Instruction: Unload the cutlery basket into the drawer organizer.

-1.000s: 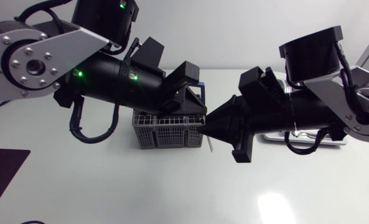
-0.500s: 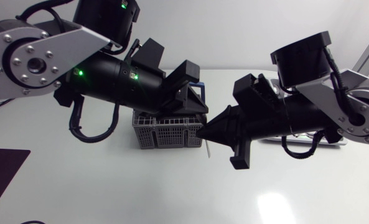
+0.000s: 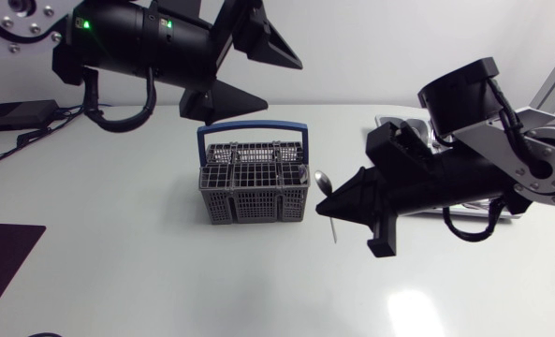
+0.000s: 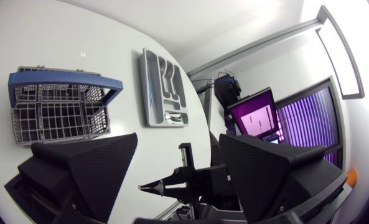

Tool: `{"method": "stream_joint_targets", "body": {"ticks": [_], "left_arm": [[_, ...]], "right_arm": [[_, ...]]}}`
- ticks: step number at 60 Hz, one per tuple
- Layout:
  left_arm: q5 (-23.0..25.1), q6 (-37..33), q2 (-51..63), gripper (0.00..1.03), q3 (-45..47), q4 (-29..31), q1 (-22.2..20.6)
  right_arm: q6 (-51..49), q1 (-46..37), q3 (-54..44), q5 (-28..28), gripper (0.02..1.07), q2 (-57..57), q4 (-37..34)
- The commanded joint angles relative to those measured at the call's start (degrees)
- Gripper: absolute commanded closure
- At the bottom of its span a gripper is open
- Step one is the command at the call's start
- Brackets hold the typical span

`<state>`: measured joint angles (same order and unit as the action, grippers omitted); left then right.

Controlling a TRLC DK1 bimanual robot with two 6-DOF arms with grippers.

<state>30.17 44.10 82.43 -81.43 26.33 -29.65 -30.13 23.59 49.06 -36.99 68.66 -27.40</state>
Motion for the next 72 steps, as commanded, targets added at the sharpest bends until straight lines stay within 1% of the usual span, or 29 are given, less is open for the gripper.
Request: {"method": "stream_joint_targets", "body": {"ticks": [1,6,10,17,21,27,33,36,44,48,55,64,72], "left_arm": [[0.6,3.5,2.7,0.06,-2.4,0.6,1.9],[0.4,3.3,4.7,0.06,-2.5,1.4,2.1],[0.2,2.4,6.2,0.05,-2.4,2.9,0.7],[-4.2,-0.7,8.5,0.05,-2.1,4.6,-2.4],[-7.2,-2.5,9.9,0.05,-2.3,5.8,-3.8],[-10.4,-4.9,11.6,0.05,-2.6,7.1,-5.4],[-11.8,-6.3,13.1,0.05,-3.1,8.1,-6.5],[-12.7,-6.9,13.6,0.05,-3.1,8.3,-6.9],[-13.7,-7.4,14.6,0.05,-3.2,8.3,-7.8],[-14.2,-7.8,15.1,0.05,-3.4,8.3,-8.1],[-14.8,-8.1,16.1,0.05,-4.1,8.3,-8.2],[-15.9,-8.4,17.0,0.05,-5.1,8.3,-8.8],[-16.2,-8.8,17.6,0.05,-5.3,8.3,-9.5]], "right_arm": [[-4.3,-3.1,-0.8,-1.4,1.02,0.1,-2.3],[-8.6,-7.6,-0.3,-2.6,1.02,0.1,-4.9],[-12.1,-11.6,0.2,-3.5,1.02,0.7,-6.7],[-19.4,-18.7,1.3,-4.4,1.02,2.6,-9.9],[-24.9,-23.7,2.7,-5.1,1.02,4.3,-12.3],[-32.5,-30.3,4.9,-5.3,1.02,6.9,-15.2],[-39.5,-36.5,7.7,-5.2,1.02,10.7,-17.3],[-44.0,-39.5,8.7,-4.5,1.02,12.5,-17.5],[-51.3,-46.2,12.7,-3.2,1.02,18.3,-17.7],[-55.7,-49.0,14.3,-2.6,1.02,20.8,-17.3],[-58.4,-51.8,16.4,-0.3,1.02,25.5,-13.5],[-61.4,-53.7,16.2,4.7,1.02,30.3,-4.6],[-63.4,-54.3,15.8,7.7,1.02,33.0,0.6]]}}
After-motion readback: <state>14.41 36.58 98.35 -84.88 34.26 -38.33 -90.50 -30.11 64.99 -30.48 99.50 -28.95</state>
